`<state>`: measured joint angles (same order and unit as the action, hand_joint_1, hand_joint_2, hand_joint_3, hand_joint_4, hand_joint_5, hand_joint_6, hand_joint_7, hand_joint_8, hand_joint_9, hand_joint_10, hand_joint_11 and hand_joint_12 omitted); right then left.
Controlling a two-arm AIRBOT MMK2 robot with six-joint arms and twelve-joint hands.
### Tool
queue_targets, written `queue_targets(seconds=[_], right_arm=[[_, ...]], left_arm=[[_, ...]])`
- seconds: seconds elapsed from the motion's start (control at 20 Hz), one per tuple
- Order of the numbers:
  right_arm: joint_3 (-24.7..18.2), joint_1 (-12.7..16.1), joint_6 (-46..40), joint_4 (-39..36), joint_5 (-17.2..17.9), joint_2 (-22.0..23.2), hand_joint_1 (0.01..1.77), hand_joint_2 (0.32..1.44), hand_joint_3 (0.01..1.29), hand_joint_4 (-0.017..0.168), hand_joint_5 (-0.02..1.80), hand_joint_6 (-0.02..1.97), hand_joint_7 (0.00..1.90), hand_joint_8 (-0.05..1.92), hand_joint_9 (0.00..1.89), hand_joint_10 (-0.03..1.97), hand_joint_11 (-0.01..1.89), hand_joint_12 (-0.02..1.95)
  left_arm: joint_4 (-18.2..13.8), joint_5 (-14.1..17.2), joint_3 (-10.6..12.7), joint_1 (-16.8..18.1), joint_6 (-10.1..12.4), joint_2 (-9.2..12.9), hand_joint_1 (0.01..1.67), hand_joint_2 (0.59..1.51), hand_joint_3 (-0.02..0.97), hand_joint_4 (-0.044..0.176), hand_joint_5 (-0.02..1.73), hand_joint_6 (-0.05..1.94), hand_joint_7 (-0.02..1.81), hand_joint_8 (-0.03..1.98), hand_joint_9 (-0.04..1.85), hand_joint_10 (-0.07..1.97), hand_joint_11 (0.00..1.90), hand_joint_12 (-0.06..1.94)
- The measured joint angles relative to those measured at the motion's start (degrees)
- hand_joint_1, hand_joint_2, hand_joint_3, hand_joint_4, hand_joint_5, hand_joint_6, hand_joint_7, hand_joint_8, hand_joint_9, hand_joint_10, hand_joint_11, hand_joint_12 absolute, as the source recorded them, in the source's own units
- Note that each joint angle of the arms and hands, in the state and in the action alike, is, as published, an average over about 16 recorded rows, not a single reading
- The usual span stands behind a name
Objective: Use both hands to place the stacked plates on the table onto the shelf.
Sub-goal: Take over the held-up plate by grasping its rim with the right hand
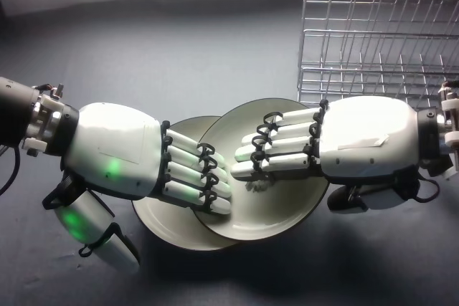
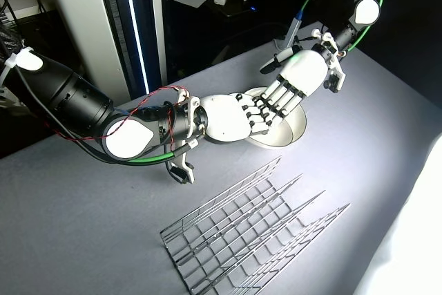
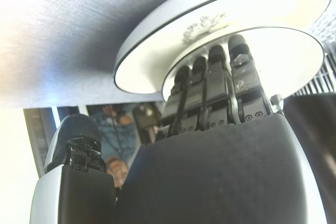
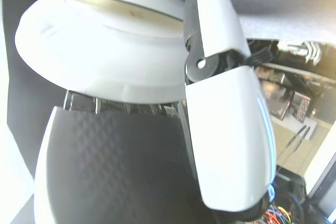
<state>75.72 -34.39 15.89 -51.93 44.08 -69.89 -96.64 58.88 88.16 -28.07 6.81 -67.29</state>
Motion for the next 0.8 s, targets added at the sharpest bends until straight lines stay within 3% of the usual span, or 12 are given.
queue_targets(seconds=[0.45,0.8], right_arm=[[1.26,0.69,0.03,-0.07,-0.66,-1.04,1.36,1.07,0.02,-0.007,0.06,0.02,0.02,0.01,0.08,0.01,0.02,0.69],[1.49,1.39,0.07,-0.07,-1.03,-1.55,1.39,1.07,0.02,-0.005,0.14,0.02,0.10,0.01,0.16,0.02,0.01,0.89]], left_arm=[[0.15,0.15,0.19,0.04,0.26,0.00,0.01,1.184,0.006,-0.001,0.05,-0.02,0.03,0.00,0.05,0.01,0.06,0.05],[0.22,0.19,0.36,0.05,0.46,0.00,0.01,1.183,0.007,-0.001,0.05,-0.01,0.04,0.00,0.06,0.01,0.06,0.06]])
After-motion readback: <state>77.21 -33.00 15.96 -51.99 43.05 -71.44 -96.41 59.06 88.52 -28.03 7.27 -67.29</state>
